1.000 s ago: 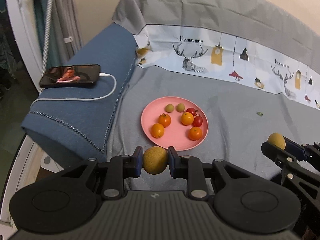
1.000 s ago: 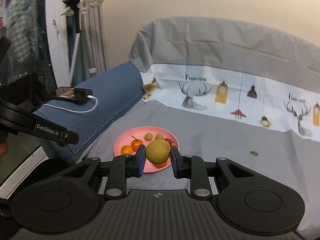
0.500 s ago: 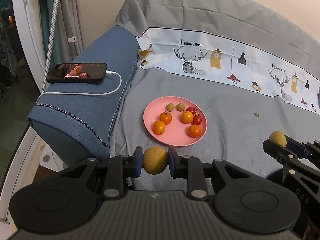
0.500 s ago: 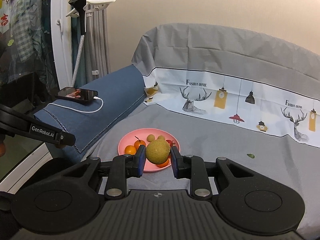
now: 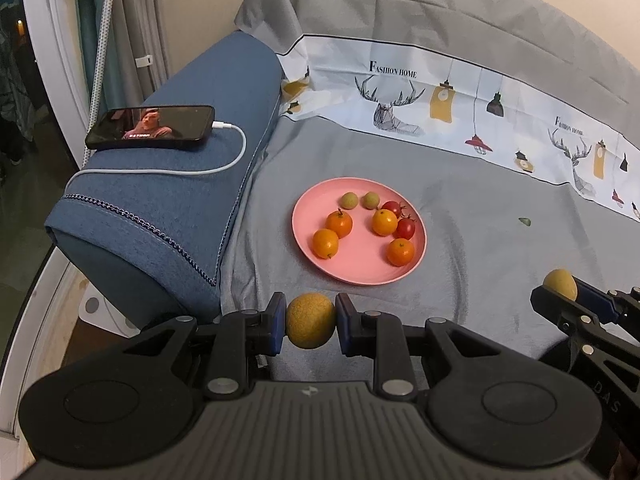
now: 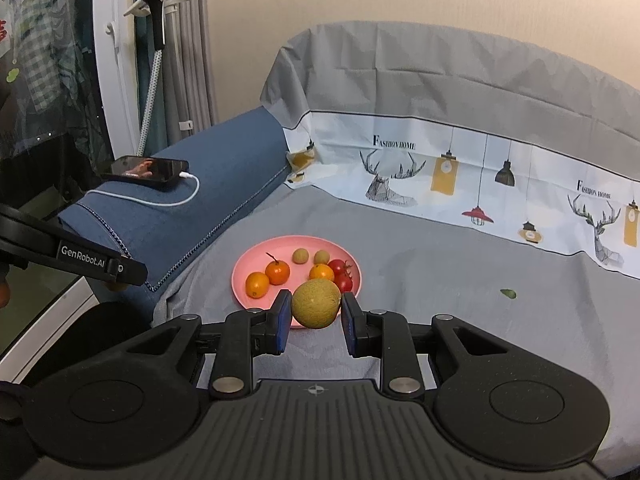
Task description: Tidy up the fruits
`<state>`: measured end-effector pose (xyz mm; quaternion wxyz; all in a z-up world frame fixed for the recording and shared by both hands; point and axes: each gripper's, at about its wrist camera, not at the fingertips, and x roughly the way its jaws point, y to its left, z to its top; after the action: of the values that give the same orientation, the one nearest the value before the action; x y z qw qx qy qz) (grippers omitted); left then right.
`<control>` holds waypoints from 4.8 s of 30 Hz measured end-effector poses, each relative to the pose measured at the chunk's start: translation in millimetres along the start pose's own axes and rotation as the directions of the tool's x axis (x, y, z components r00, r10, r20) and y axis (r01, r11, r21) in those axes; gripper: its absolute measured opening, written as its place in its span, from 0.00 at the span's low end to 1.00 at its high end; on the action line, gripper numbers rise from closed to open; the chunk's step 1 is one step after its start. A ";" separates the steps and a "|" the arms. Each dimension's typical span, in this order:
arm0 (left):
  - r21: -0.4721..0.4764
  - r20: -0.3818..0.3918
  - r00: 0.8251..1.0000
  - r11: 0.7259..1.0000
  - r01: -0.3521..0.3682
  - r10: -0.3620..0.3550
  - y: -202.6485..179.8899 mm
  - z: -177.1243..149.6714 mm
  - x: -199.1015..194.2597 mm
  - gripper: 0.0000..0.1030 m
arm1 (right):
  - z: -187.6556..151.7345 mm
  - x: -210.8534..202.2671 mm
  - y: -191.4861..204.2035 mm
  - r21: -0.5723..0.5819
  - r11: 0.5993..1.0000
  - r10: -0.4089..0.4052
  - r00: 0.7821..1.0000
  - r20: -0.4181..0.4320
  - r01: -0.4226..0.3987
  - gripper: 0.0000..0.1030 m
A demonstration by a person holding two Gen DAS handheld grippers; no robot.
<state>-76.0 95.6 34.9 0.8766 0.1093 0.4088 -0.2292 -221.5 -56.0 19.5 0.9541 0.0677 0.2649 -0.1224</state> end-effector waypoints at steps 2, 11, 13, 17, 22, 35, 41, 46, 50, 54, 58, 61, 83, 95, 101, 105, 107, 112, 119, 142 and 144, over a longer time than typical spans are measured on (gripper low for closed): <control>-0.002 -0.008 1.000 1.000 -0.001 0.001 0.7 1.4 4.4 0.28 | -0.7 3.8 -0.5 0.002 1.000 -0.001 1.000 -0.010 0.001 0.27; -0.007 -0.043 0.999 1.000 -0.013 0.013 3.5 11.1 26.3 0.28 | 2.1 26.1 -7.4 0.016 1.000 -0.017 0.999 -0.040 0.018 0.27; -0.007 -0.052 0.999 1.000 -0.016 0.016 3.6 13.7 31.9 0.28 | 2.9 33.1 -9.0 0.021 1.000 -0.017 0.999 -0.050 0.018 0.27; -0.014 -0.075 0.997 1.000 -0.018 0.017 3.9 20.0 46.1 0.28 | 4.0 47.8 -12.0 0.028 1.000 -0.012 0.997 -0.071 0.014 0.27; -0.009 -0.109 0.994 1.000 -0.020 0.019 1.8 26.6 66.9 0.28 | 3.4 69.3 -15.6 0.036 0.999 0.000 0.995 -0.104 0.004 0.27; 0.020 -0.143 0.989 0.999 -0.025 0.028 -11.7 69.3 144.2 0.28 | 19.4 148.8 -21.9 0.050 0.999 0.026 0.990 -0.141 -0.019 0.27; 0.033 -0.155 0.987 0.999 -0.029 0.034 -15.6 85.4 176.1 0.28 | 26.0 186.9 -24.0 0.026 0.999 0.032 0.988 -0.152 -0.029 0.27; 0.046 -0.178 0.983 0.998 -0.033 0.041 -18.7 91.4 203.2 0.28 | 27.2 217.2 -26.7 0.017 0.999 0.036 0.985 -0.170 -0.033 0.27; 0.052 -0.195 0.980 0.998 -0.030 0.040 -20.8 95.0 221.2 0.28 | 25.3 235.7 -28.4 0.013 0.999 0.035 0.982 -0.185 -0.033 0.27; 0.064 -0.201 0.978 0.997 -0.035 0.048 -23.1 97.4 235.1 0.28 | 23.1 249.2 -29.5 0.021 0.999 0.039 0.978 -0.207 -0.036 0.27; 0.080 -0.207 0.977 0.996 -0.036 0.052 -24.6 101.3 246.2 0.28 | 22.2 259.3 -26.0 0.002 0.999 0.050 0.975 -0.214 -0.051 0.27; 0.105 -0.182 0.981 0.993 -0.047 0.065 -25.8 106.7 245.6 0.77 | 26.4 264.9 -22.0 -0.033 0.995 0.084 0.975 -0.204 -0.093 0.43; 0.092 -0.089 0.991 0.992 -0.092 0.100 -14.6 57.1 107.2 1.00 | 16.0 134.8 -25.2 0.135 0.987 -0.063 0.976 -0.206 0.092 0.97; 0.069 -0.018 0.995 0.993 -0.094 0.096 -19.0 19.5 34.6 1.00 | 7.9 54.4 4.4 0.041 0.995 -0.088 0.994 -0.069 0.091 0.99; 0.072 0.035 0.991 0.989 -0.129 0.126 -23.3 3.1 8.8 1.00 | 2.0 28.9 7.6 0.043 0.994 -0.098 0.995 -0.018 0.099 0.99; 0.067 0.046 0.991 0.990 -0.126 0.123 -25.5 -4.4 0.8 1.00 | -2.7 18.3 8.8 0.042 0.993 -0.111 0.994 -0.005 0.111 0.99; 0.058 0.049 0.992 0.991 -0.122 0.119 -25.0 -5.9 -1.3 1.00 | -4.3 15.1 8.3 0.050 0.993 -0.109 0.994 -0.004 0.109 0.99; 0.061 0.066 0.989 0.989 -0.136 0.132 -26.4 -9.9 -5.8 1.00 | -6.7 11.9 6.8 0.063 0.993 -0.100 0.995 -0.005 0.100 0.99; 0.068 0.073 0.987 0.987 -0.145 0.140 -29.6 -10.6 -7.4 1.00 | -8.5 9.9 6.3 0.065 0.993 -0.095 0.996 -0.004 0.095 0.99; 0.073 0.074 0.986 0.985 -0.153 0.148 -29.2 -10.6 -6.2 1.00 | -8.1 10.6 6.4 0.064 0.993 -0.095 0.995 -0.005 0.095 0.99; 0.073 0.073 0.986 0.985 -0.153 0.148 -28.9 -10.6 -5.9 1.00 | -8.1 10.7 6.4 0.065 0.993 -0.094 0.996 -0.006 0.095 0.99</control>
<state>-100.5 76.3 32.5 0.8997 0.1665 0.3602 -0.1818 -214.9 -50.3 7.4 0.9441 0.0861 0.2653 -0.1758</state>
